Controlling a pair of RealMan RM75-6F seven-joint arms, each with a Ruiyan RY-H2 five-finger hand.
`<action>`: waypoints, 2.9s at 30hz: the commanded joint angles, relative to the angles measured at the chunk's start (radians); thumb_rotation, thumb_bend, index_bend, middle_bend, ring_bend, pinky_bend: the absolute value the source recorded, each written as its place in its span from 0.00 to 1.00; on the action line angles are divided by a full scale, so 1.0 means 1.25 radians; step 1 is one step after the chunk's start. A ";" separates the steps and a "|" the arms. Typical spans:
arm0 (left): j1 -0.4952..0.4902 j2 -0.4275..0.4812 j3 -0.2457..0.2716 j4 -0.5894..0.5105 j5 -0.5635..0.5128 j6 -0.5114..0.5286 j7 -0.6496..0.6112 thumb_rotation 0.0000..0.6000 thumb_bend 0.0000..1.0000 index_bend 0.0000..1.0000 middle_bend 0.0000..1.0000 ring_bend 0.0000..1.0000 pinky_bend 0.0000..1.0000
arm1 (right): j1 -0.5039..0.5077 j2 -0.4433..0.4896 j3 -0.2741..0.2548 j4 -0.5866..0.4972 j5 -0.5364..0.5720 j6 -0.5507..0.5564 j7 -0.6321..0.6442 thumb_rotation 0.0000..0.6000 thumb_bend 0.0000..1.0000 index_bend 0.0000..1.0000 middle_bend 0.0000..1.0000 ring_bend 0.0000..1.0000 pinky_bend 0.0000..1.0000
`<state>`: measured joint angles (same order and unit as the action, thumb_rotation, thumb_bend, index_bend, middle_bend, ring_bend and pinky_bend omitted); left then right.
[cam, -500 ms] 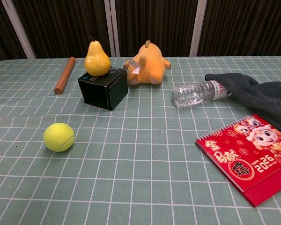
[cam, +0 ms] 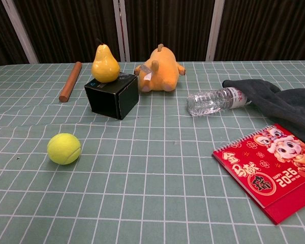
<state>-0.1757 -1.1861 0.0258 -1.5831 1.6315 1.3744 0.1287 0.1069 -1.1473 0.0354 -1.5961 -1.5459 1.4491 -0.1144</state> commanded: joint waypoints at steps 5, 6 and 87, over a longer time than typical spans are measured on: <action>-0.047 -0.066 0.019 0.005 0.040 -0.074 0.059 1.00 0.34 0.56 0.72 0.41 0.63 | 0.003 0.010 -0.005 -0.001 -0.008 -0.006 0.023 1.00 0.33 0.00 0.00 0.00 0.00; -0.051 -0.076 0.019 0.007 0.039 -0.082 0.066 1.00 0.34 0.57 0.73 0.41 0.63 | 0.003 0.012 -0.005 -0.002 -0.009 -0.005 0.027 1.00 0.33 0.00 0.00 0.00 0.00; -0.342 -0.345 -0.125 0.253 -0.186 -0.378 0.008 1.00 0.31 0.43 0.61 0.37 0.46 | 0.017 0.036 0.016 0.010 0.042 -0.040 0.102 1.00 0.33 0.00 0.00 0.00 0.00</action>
<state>-0.5944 -1.6110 -0.1237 -1.2767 1.4042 0.9073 0.1378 0.1278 -1.1017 0.0560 -1.5827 -1.4930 1.3992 0.0137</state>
